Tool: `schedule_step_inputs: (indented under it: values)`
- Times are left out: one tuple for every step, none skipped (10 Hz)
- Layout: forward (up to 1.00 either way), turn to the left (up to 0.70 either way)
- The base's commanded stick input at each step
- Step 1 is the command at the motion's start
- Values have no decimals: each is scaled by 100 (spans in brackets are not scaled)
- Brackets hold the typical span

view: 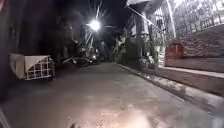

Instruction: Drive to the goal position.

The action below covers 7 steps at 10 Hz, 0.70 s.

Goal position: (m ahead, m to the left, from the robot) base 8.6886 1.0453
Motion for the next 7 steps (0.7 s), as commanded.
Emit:
schedule_step_inputs:
  values:
    - [100, 0]
    - [0, 0]
    - [0, 0]
    - [0, 0]
    - [0, 0]
    - [0, 0]
    - [0, 0]
